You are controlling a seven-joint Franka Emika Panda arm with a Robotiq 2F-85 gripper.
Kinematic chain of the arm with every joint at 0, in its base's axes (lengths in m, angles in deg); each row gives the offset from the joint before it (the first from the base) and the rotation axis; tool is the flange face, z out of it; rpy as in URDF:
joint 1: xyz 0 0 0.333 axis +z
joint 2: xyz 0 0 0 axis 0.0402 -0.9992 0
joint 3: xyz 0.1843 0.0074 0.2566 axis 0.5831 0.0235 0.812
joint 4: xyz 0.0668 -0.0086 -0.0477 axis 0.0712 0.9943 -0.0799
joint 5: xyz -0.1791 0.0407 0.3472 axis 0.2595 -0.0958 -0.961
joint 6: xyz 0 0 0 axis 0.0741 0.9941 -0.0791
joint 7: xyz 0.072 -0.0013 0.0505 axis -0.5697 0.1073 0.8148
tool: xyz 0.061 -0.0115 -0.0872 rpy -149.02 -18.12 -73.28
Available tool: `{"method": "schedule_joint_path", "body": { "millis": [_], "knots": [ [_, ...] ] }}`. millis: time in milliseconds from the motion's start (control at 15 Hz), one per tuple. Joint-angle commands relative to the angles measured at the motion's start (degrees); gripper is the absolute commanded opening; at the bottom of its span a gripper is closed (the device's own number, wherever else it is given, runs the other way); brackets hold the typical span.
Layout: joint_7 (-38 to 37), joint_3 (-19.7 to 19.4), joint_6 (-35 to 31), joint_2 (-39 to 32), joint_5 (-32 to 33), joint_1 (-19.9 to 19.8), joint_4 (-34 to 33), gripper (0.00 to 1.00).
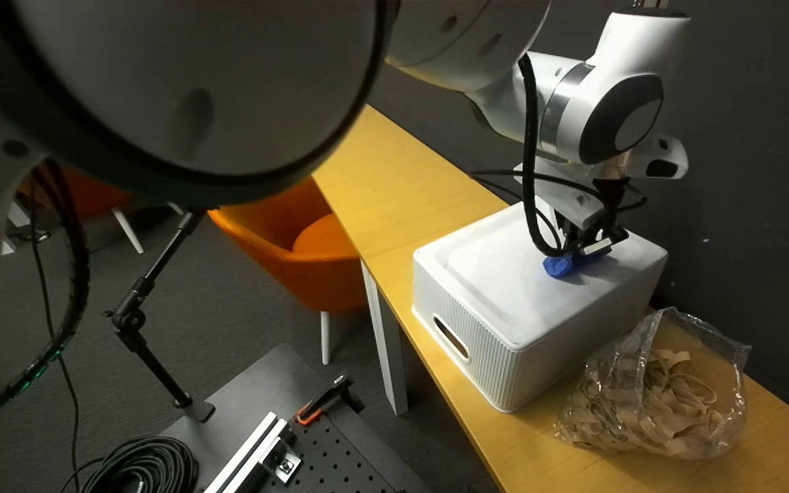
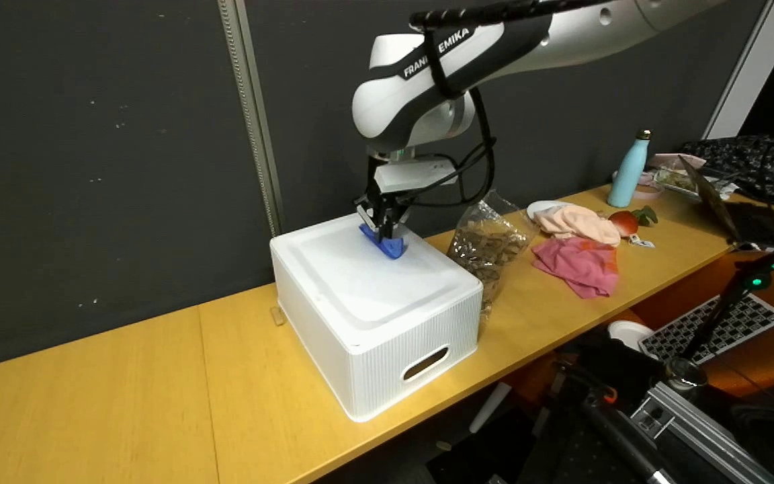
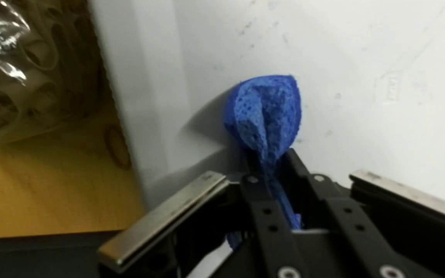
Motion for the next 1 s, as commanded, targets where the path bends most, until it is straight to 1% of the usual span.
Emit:
{"method": "schedule_joint_path", "body": {
  "millis": [0, 200, 467, 733, 933],
  "knots": [
    [2.73, 1.52, -1.46, -7.60, -0.73, 0.88, -8.10, 0.05],
    [3.65, 2.96, -0.02, -10.02, -1.21, 1.95, -12.35, 0.05],
    [2.28, 3.77, 2.81, -8.95, -1.84, 3.08, -12.48, 0.05],
    [-0.17, 2.67, 5.26, -2.91, -1.34, 3.79, -5.63, 0.05],
    [-2.88, 0.99, 5.20, 3.01, 0.01, 4.35, 1.54, 0.05]
  ]
}}
